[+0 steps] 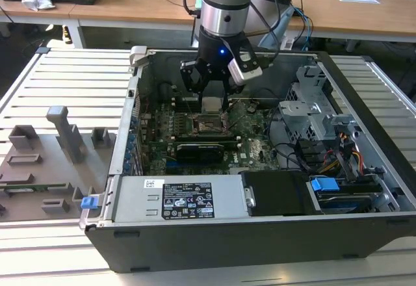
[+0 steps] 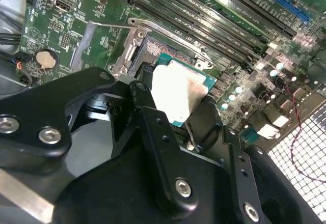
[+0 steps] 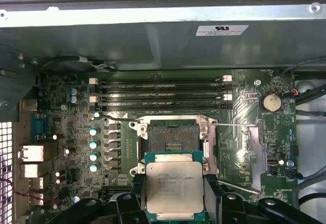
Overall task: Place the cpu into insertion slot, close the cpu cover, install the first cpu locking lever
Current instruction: 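Place the cpu into insertion slot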
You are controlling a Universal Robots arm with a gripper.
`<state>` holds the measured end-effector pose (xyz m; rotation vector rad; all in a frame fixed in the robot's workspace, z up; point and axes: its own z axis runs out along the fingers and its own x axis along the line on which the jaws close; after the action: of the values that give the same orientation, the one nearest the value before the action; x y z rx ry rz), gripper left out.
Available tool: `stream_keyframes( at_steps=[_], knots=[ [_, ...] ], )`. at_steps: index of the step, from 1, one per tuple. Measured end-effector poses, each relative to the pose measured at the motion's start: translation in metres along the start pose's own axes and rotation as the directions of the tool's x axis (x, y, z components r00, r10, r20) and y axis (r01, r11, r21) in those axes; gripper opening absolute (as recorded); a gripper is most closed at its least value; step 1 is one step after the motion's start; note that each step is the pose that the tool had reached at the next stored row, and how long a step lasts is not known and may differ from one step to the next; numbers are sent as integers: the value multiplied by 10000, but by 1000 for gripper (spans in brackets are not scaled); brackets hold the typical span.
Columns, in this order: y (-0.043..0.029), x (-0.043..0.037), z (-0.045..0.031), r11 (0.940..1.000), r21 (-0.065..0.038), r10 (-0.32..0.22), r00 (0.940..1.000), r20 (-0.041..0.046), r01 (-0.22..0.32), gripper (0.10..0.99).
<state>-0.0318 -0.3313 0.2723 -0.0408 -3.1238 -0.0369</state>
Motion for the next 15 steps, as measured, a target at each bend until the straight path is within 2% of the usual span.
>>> stream_keyframes(
  at_steps=[4,15],
  knots=[
    [104,2,17,9996,289,6,10000,7,-6,541],
    [112,-4,122,9995,332,5,10000,9,-6,541]
  ],
)
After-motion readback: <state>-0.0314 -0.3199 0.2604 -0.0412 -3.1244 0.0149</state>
